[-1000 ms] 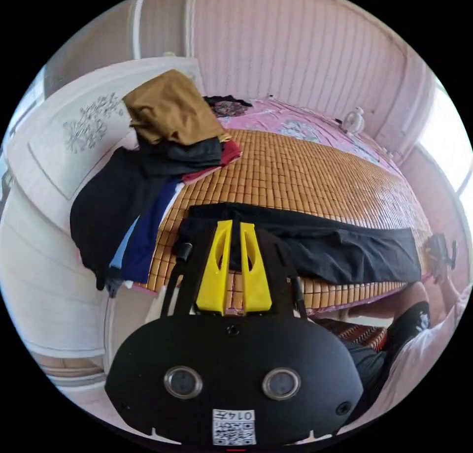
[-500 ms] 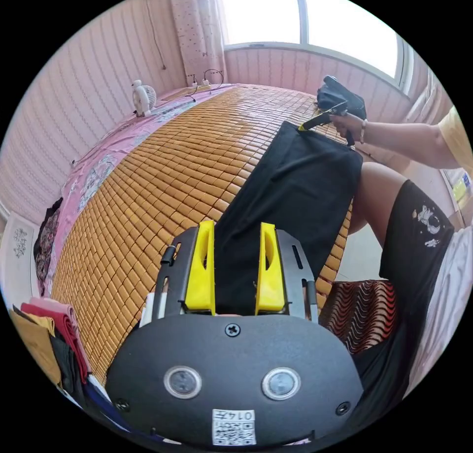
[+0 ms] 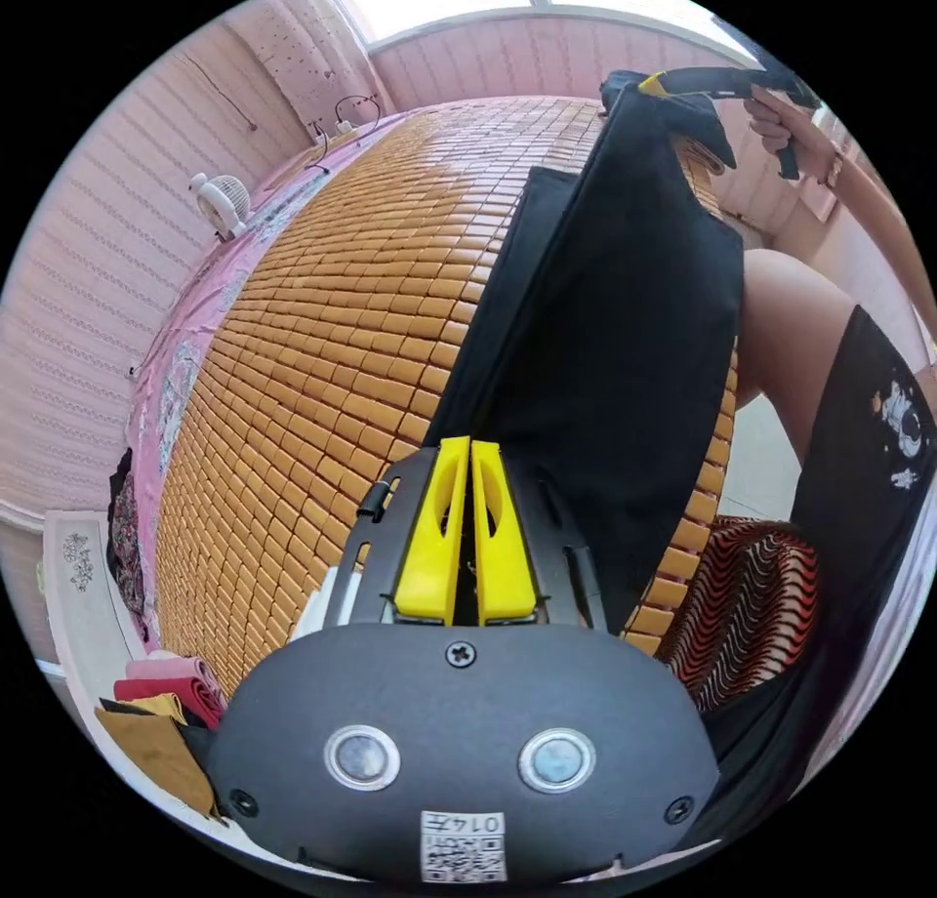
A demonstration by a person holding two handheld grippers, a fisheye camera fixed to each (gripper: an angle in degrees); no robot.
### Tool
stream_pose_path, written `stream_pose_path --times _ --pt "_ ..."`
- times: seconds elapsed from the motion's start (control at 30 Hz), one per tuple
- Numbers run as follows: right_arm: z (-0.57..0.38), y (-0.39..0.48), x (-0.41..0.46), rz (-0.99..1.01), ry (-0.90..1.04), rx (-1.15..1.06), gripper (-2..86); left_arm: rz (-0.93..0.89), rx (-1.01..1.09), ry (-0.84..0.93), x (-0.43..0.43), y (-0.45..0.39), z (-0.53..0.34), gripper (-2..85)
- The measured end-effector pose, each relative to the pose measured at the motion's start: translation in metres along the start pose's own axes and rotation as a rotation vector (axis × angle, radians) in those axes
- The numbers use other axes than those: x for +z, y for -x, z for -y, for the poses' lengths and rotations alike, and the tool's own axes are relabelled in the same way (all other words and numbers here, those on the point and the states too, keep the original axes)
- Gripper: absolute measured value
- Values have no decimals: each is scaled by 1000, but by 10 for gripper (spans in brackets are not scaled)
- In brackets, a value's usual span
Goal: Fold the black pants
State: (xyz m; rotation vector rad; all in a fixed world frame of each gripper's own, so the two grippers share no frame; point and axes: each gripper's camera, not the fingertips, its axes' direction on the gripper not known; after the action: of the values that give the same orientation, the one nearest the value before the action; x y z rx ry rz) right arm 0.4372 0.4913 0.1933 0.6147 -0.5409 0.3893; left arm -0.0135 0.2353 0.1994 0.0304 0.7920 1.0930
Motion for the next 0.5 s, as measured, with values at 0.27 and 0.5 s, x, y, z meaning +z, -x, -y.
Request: stream_pose_path --times 0.27,0.5 --pt "63 -23 3 0 -3 -17 -2 -84 -170 -19 31 43 18 2" --pt "40 -62 53 -112 219 80 60 -126 -289 -63 29 61 6 30"
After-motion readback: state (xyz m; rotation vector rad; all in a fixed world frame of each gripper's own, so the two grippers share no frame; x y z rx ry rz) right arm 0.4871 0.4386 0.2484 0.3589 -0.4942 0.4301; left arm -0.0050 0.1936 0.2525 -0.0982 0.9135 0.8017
